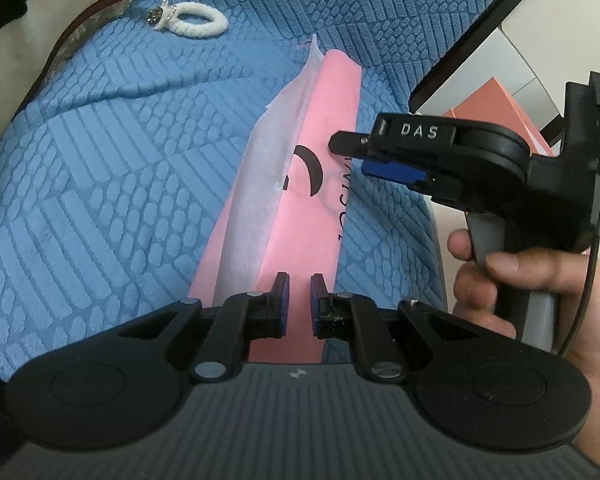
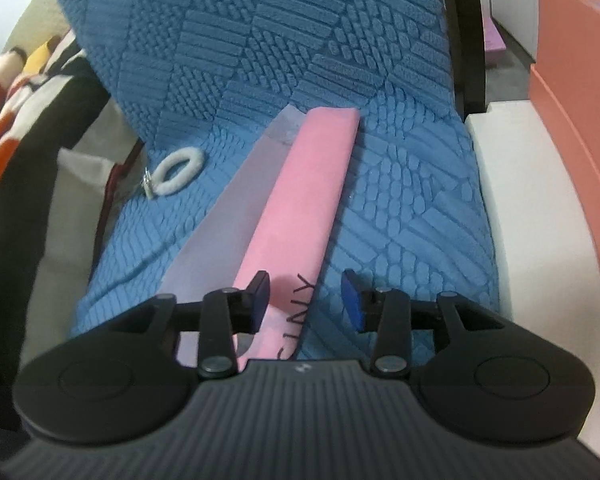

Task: Organize objects

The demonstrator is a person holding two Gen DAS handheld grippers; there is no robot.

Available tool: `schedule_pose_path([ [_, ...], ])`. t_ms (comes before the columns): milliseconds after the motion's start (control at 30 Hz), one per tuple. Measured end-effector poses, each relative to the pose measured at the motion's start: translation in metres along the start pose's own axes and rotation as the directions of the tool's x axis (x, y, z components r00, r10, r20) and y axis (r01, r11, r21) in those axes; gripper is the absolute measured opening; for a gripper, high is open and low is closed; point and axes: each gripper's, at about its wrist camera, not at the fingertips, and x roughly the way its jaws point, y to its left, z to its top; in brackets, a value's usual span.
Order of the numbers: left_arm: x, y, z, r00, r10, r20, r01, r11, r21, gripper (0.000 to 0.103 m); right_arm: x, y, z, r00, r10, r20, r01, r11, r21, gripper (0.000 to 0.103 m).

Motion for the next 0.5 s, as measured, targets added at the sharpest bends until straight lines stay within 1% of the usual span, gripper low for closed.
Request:
schedule_pose_path([
  [100,0.0,0.001,0.0,1.0,-0.006,-0.001,0.006,1.0,-0.009,0.014,0.003,-0.003,0.004,0.999,0.049,-0.007,-0.049,0.998,0.036,0.046],
  [200,0.0,0.002,0.001,1.0,-0.009,0.0,0.009,1.0,-0.021,0.014,0.005,-0.01,0.005,0.993,0.116,-0.017,-0.114,0.988,0.106,0.045],
  [300,0.0,0.002,0.001,1.0,-0.01,0.003,0.01,1.0,-0.029,0.013,0.003,-0.014,0.002,0.987,0.158,-0.026,-0.152,0.977,0.151,0.045],
  [400,0.0,0.001,0.0,1.0,-0.006,0.007,0.006,1.0,-0.029,0.013,0.004,-0.017,-0.002,0.974,0.222,-0.055,-0.207,0.958,0.199,0.045],
  [467,0.0,0.001,-0.001,1.0,-0.006,0.009,0.006,0.999,-0.035,0.013,0.004,-0.017,-0.007,0.962,0.264,-0.074,-0.242,0.944,0.225,0.041],
  [500,0.0,0.001,-0.001,1.0,-0.006,0.01,0.006,0.999,-0.038,0.013,0.005,-0.017,-0.009,0.954,0.285,-0.088,-0.258,0.937,0.236,0.038],
])
